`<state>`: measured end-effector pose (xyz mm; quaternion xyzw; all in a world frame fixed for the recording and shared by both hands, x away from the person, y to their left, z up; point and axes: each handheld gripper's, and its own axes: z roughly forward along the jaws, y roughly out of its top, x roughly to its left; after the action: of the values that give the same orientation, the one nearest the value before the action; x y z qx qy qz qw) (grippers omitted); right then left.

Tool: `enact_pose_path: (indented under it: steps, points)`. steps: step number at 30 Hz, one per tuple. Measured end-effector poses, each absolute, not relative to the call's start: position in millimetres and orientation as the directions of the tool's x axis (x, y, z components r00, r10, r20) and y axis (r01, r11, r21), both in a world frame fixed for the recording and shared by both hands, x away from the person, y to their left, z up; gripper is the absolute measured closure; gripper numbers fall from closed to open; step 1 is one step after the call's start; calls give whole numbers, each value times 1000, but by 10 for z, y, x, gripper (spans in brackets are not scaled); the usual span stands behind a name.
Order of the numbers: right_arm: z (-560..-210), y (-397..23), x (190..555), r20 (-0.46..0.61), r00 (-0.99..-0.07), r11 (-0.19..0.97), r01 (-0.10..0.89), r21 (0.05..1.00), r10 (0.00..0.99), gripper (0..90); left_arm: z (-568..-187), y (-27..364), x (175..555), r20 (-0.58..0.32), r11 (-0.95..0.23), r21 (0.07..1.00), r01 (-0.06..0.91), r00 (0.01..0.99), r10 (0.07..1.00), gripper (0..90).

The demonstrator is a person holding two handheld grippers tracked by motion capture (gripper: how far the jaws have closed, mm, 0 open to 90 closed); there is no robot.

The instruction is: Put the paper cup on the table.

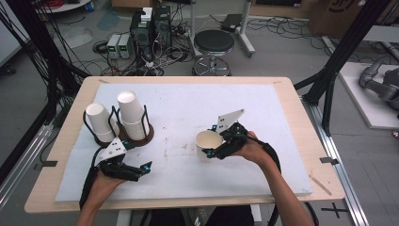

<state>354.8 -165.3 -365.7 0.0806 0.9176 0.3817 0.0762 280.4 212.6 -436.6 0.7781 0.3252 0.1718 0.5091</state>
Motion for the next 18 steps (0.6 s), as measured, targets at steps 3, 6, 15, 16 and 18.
enact_pose_path:
  steps: [3, 6, 15, 16, 18]
  points:
    - [-3684, -1639, 3549, -76, -975, 704, 96, 704, 210, 285, -4368, 2139, 2809, -64, -268, 904, 333, 726, 685, 17]
    - [-3702, -1618, 3546, -81, -974, 712, 97, 695, 211, 286, -4373, 2135, 2812, -66, -265, 905, 333, 724, 687, 17]
    - [-3782, -1548, 3519, -115, -970, 737, 83, 671, 214, 285, -4375, 2119, 2817, -63, -273, 903, 331, 732, 678, 17]
    - [-3796, -1544, 3517, -118, -970, 739, 80, 669, 211, 285, -4375, 2120, 2817, -63, -273, 903, 331, 731, 679, 17]
    - [-3823, -1538, 3510, -121, -970, 743, 78, 665, 210, 285, -4375, 2123, 2816, -64, -271, 904, 331, 731, 679, 17]
